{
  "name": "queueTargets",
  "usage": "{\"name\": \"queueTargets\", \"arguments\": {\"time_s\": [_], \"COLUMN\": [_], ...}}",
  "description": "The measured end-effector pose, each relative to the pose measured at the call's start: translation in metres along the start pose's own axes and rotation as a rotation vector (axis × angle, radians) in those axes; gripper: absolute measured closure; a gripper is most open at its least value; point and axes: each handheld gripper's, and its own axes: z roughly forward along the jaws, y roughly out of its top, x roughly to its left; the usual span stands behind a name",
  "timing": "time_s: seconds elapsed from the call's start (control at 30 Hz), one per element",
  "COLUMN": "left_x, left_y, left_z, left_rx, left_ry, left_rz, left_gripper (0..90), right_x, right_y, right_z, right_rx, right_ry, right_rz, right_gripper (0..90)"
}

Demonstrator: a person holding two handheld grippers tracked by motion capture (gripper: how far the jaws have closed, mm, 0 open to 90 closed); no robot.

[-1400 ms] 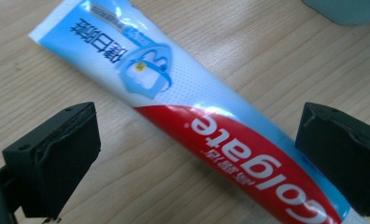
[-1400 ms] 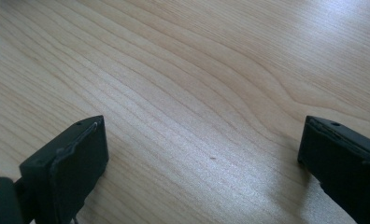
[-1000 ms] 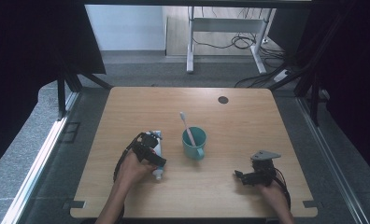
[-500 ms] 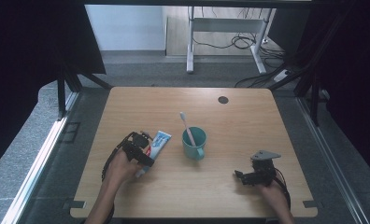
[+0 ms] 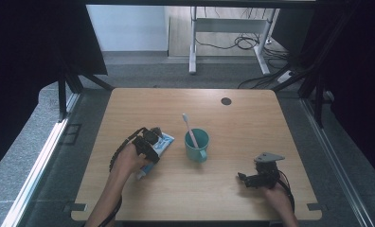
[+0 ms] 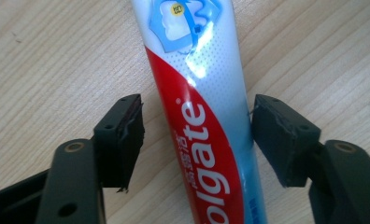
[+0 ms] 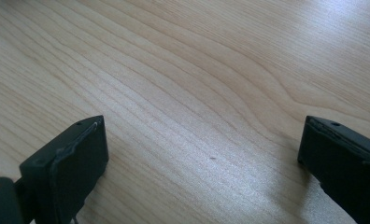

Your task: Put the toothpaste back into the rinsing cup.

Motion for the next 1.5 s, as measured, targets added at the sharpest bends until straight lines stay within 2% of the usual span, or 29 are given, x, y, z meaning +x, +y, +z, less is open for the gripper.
{"name": "queueTargets", "arguments": {"time_s": [0.13,0.3,0.53,0.6,0.8,0.97,1.13,1.3,1.5], "left_x": [0.000,-0.001,-0.003,-0.004,-0.008,-0.003,0.001,0.002,0.003], "left_y": [0.010,0.019,0.025,0.026,0.025,0.022,0.018,0.018,0.016], "left_z": [0.002,0.005,0.007,0.007,0.003,0.000,-0.002,-0.002,-0.003], "left_rx": [0.057,0.109,0.157,0.161,0.150,0.125,0.099,0.098,0.074], "left_ry": [-0.004,-0.006,0.004,0.008,0.004,-0.026,-0.050,-0.059,-0.088], "left_rz": [-0.001,-0.023,-0.047,-0.031,0.015,0.012,0.010,0.015,0.024], "left_gripper": [38.7,43.8,47.2,49.2,61.2,68.8,71.6,72.6,73.0], "right_x": [0.000,0.000,0.000,0.000,0.000,0.000,0.000,0.000,0.000], "right_y": [0.000,0.000,0.000,0.000,0.000,0.000,0.000,0.000,0.000], "right_z": [0.000,0.000,0.000,0.000,0.000,0.000,0.000,0.000,0.000], "right_rx": [0.000,0.000,0.000,0.000,0.000,0.000,0.000,0.000,0.000], "right_ry": [0.000,0.000,0.000,0.000,0.000,0.000,0.000,0.000,0.000], "right_rz": [0.000,0.000,-0.001,0.000,0.000,0.000,0.000,0.000,0.000], "right_gripper": [1.3,1.3,1.3,1.3,1.3,1.3,1.3,1.3,1.3]}}
